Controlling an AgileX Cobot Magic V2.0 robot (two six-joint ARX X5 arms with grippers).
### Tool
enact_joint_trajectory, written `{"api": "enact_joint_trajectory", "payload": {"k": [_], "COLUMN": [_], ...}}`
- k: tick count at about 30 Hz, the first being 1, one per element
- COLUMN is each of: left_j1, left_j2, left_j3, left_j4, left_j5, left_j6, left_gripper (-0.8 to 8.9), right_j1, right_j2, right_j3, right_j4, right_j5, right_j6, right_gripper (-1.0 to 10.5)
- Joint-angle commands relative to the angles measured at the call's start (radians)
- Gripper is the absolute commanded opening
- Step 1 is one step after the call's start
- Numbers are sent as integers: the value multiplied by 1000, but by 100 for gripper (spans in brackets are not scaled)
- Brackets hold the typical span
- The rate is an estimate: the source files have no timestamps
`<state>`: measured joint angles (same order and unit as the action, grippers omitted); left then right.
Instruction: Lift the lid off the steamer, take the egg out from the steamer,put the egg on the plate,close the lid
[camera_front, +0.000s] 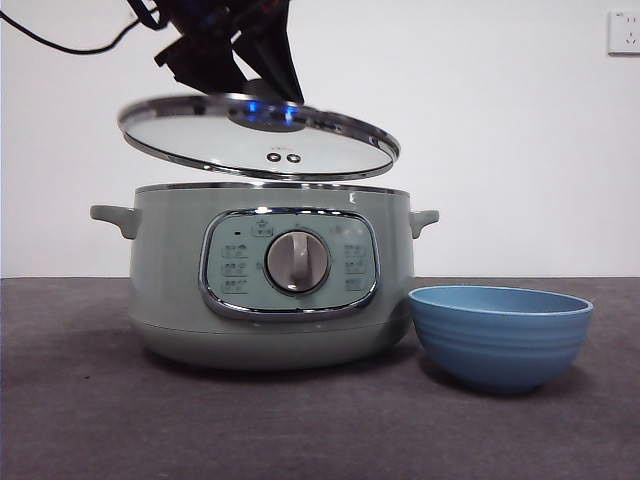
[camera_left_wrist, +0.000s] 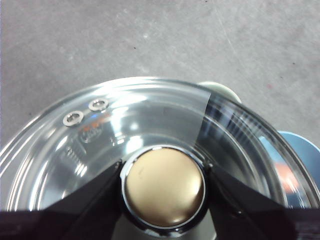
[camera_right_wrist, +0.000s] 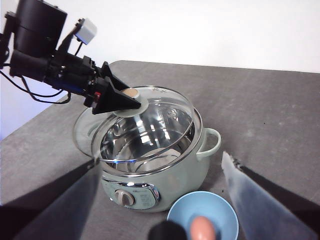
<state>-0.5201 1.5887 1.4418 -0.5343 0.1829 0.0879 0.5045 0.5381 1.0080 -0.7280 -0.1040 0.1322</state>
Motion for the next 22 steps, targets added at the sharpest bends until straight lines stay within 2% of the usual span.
{"api": "enact_joint_trajectory", "payload": {"k": [1,22], "left_j1": [-4,-4], "left_j2": [2,60], "left_j3": [13,12], "left_j4": [53,55], "left_j5": [6,6], "left_j6": [14,11], "left_gripper": [-9,-9], "right_j1": [2,2], "right_j2": [-2,-2], "right_j3": [6,6], "right_j4": [0,1], "right_j5": [2,1], "right_j6": [9,9], "right_gripper": [413,413]}}
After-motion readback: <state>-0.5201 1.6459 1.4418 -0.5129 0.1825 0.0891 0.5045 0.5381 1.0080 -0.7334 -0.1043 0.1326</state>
